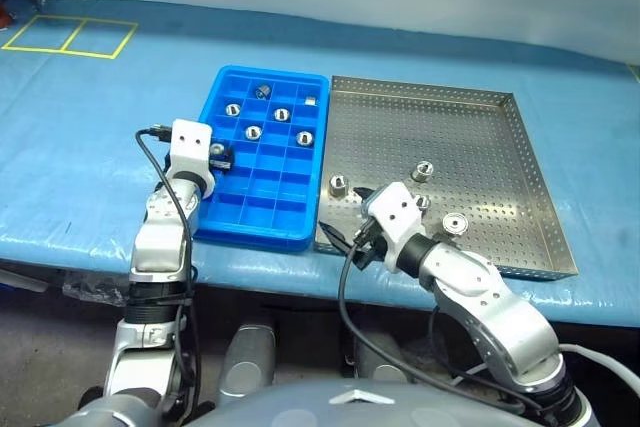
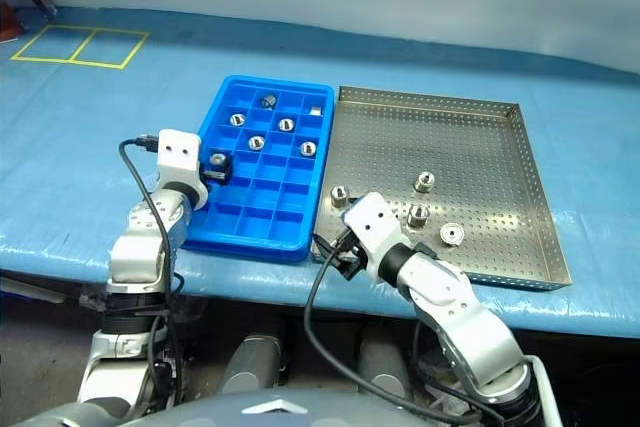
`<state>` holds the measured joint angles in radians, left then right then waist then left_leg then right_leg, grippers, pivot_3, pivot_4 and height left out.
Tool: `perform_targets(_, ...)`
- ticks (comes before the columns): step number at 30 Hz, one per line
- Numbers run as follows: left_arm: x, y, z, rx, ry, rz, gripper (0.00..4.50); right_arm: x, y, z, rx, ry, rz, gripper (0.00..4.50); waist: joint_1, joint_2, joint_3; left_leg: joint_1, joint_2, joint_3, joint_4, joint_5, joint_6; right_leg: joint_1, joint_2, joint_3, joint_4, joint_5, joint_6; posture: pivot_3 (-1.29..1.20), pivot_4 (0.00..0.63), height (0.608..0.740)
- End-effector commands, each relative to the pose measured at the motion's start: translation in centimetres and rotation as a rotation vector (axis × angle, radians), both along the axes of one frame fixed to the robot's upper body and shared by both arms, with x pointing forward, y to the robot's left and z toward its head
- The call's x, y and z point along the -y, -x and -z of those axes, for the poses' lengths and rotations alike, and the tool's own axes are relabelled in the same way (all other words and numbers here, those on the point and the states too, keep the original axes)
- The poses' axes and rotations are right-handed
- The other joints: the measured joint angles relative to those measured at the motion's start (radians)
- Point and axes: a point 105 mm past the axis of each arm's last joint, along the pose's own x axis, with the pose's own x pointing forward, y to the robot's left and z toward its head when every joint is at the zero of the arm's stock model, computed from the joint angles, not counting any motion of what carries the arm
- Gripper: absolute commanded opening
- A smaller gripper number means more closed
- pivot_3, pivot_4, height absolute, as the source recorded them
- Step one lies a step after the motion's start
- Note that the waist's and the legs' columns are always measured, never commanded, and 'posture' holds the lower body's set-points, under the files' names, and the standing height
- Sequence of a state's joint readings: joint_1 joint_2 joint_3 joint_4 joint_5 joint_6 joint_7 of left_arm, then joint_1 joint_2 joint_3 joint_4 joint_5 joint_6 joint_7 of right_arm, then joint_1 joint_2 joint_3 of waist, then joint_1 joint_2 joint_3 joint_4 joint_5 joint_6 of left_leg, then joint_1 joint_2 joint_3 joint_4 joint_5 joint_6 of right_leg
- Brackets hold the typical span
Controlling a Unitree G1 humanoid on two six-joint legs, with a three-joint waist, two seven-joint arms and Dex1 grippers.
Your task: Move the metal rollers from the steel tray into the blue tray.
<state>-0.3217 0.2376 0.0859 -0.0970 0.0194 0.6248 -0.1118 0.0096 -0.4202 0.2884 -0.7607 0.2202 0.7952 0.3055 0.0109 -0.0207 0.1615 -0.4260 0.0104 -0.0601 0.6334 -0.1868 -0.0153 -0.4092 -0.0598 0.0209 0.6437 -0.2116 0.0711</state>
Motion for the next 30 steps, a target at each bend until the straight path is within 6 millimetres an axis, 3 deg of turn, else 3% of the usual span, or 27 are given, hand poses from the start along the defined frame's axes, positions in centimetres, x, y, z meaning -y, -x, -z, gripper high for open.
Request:
perform_targets(1,2.3,-0.5,-3.7,0.116,0.041,0.123,4.46,0.2,0.2,-1.8,0.07,-0.027,0.01,4.5,-0.001,0.0,0.0,0.0,0.0,0.0,0.0,0.0,0.0,0.0,0.0,0.0,0.0,0.0,0.0,0.02,0.15,0.74)
perform_targets(6,8.8,0.0,-9.6,0.227,0.109,0.557,4.46,1.2,0.1,-2.0,0.067,-0.027,0.051,4.5,0.003,0.0,0.0,-0.003,0.0,-0.001,0.002,0.0,0.0,-0.001,0.0,-0.001,0.0,0.0,0.0,0.01,0.15,0.74)
perform_targets(10,13.3,0.9,-11.1,0.179,-0.013,0.931,4.46,1.9,0.0,-1.8,0.05,-0.017,0.082,4.5,-0.006,0.0,0.0,-0.003,0.0,-0.001,0.004,0.0,0.0,0.0,0.0,-0.001,0.0,0.0,0.0,0.0,0.15,0.74)
perform_targets(14,16.2,2.1,-9.3,0.008,-0.184,1.275,4.46,2.3,0.1,-1.7,0.041,-0.009,0.104,4.5,-0.025,0.001,0.0,-0.002,0.0,0.0,0.003,0.0,0.0,0.0,0.0,-0.001,0.0,0.0,0.0,-0.02,0.15,0.74)
perform_targets(17,17.0,2.3,-6.4,-0.203,-0.287,1.454,4.46,2.6,0.2,-1.5,0.037,-0.01,0.134,4.5,-0.035,0.001,0.0,-0.003,0.0,0.0,0.002,0.0,0.0,-0.001,0.0,-0.001,0.0,0.0,0.0,-0.05,0.15,0.74)
perform_targets(21,17.2,0.8,-3.6,-0.381,-0.489,1.503,4.46,3.0,0.5,-1.1,0.028,-0.018,0.179,4.5,-0.047,0.001,0.001,-0.005,0.0,0.0,0.002,0.0,0.001,-0.003,0.0,0.0,-0.001,-0.001,0.0,-0.09,0.15,0.74)
perform_targets(30,18.1,-1.3,-2.3,-0.489,-0.734,1.519,4.46,3.6,1.1,-0.7,0.021,-0.037,0.252,4.5,-0.071,0.001,0.001,-0.007,0.0,0.001,0.002,-0.002,0.003,-0.005,0.0,0.0,-0.001,-0.001,0.0,-0.17,0.15,0.74)
